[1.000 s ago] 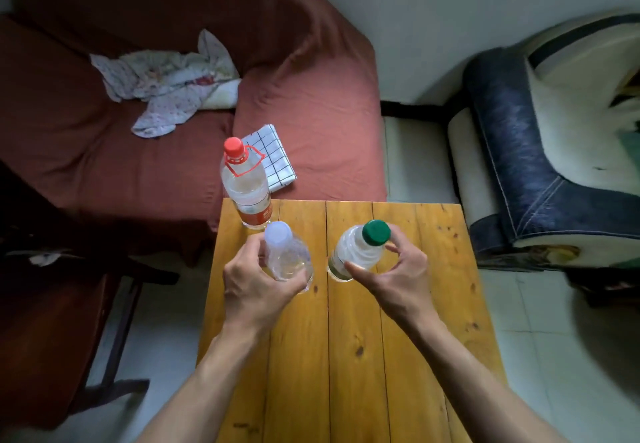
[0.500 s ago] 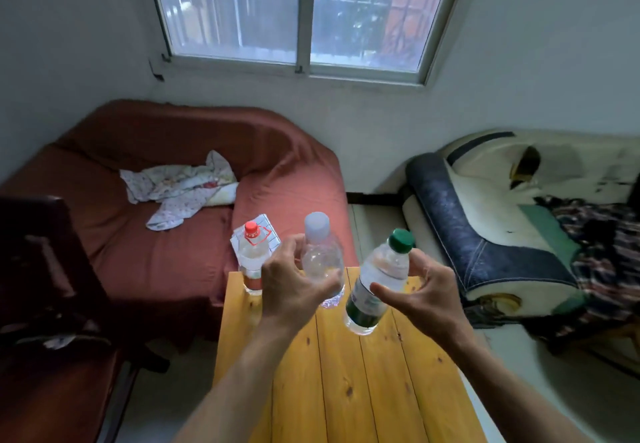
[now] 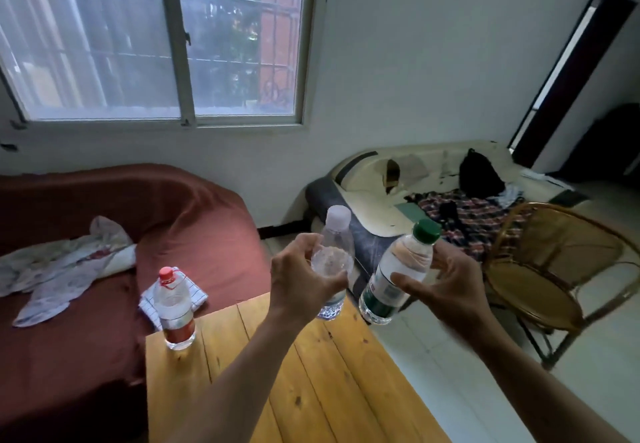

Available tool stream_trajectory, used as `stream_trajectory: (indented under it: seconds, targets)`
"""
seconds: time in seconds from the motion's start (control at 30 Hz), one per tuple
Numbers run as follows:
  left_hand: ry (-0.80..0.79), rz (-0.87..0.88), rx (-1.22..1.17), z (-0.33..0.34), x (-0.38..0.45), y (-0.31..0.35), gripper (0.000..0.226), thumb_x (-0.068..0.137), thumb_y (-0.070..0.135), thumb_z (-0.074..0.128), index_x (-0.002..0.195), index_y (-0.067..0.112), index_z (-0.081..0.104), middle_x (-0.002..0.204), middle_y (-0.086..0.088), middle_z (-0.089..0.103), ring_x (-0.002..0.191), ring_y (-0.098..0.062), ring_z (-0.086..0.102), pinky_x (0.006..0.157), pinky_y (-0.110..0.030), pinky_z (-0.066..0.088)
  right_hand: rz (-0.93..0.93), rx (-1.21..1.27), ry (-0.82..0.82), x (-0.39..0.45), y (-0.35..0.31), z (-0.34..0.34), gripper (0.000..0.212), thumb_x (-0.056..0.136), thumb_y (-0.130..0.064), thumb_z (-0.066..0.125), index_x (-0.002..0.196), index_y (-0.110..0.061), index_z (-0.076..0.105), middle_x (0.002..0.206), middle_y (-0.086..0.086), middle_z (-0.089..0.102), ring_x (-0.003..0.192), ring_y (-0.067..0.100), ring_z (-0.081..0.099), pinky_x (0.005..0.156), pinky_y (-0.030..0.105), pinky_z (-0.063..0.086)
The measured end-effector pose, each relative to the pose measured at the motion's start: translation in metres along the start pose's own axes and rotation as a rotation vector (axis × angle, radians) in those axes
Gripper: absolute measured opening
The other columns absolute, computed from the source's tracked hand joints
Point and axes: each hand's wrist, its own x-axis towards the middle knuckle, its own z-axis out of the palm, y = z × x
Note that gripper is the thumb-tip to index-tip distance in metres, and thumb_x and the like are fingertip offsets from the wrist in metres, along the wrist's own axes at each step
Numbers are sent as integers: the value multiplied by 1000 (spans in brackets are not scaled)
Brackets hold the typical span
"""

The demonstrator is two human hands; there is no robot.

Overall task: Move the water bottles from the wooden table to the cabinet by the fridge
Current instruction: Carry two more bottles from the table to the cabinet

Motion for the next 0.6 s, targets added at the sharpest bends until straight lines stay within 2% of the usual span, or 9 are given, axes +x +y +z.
stream_trajectory:
  seconds: [0.07, 0.13, 0.23, 0.37, 0.43, 0.5, 0.6]
  targets:
    - [-46, 31, -18, 23, -4, 20, 60, 53, 36, 91, 106, 29, 62, 90, 11, 68, 78, -6, 67, 68, -34, 60, 24, -23, 69, -16, 6, -33, 51, 64, -23, 92, 109, -14, 68, 106, -4, 74, 94, 7, 71, 82, 35, 61]
    - [-92, 69, -30, 49, -11, 42, 59, 52, 33, 92, 102, 32, 61, 88, 13, 67, 76, -3, 65, 67, -31, 59, 38, -69, 128, -33, 13, -67, 49, 63, -24, 91, 105, -13, 69, 103, -3, 75, 91, 6, 71, 80, 31, 61]
    - [-182, 128, -47, 93, -25, 75, 54, 53, 35, 90, 99, 27, 62, 87, 13, 67, 75, -3, 65, 66, -30, 58, 74, -112, 204, -61, 26, -121, 48, 62, -30, 90, 102, -14, 69, 100, -6, 74, 88, 1, 71, 76, 21, 60]
    - [-286, 162, -85, 152, -57, 123, 56, 58, 36, 91, 105, 25, 64, 87, 13, 67, 77, -4, 67, 66, -28, 59, 121, -159, 303, -107, 51, -186, 52, 64, -24, 91, 108, -10, 69, 104, -1, 74, 93, 6, 71, 78, 22, 60]
    - [-321, 154, -118, 181, -77, 146, 56, 56, 43, 88, 104, 26, 65, 86, 13, 68, 75, -1, 66, 66, -30, 60, 149, -153, 349, -130, 64, -216, 52, 64, -26, 91, 109, -12, 69, 103, -4, 74, 92, 5, 70, 79, 20, 59]
    - [-367, 167, -136, 207, -98, 166, 56, 53, 54, 81, 98, 25, 65, 83, 11, 68, 72, -4, 66, 64, -34, 60, 181, -151, 376, -153, 75, -241, 53, 64, -31, 90, 110, -14, 68, 104, -7, 74, 94, 2, 70, 80, 18, 58]
    - [-449, 210, -140, 241, -123, 193, 51, 54, 53, 81, 92, 24, 63, 82, 8, 68, 72, -11, 67, 64, -38, 59, 234, -167, 413, -184, 88, -271, 56, 64, -34, 89, 112, -16, 68, 107, -7, 73, 95, 2, 69, 80, 14, 56]
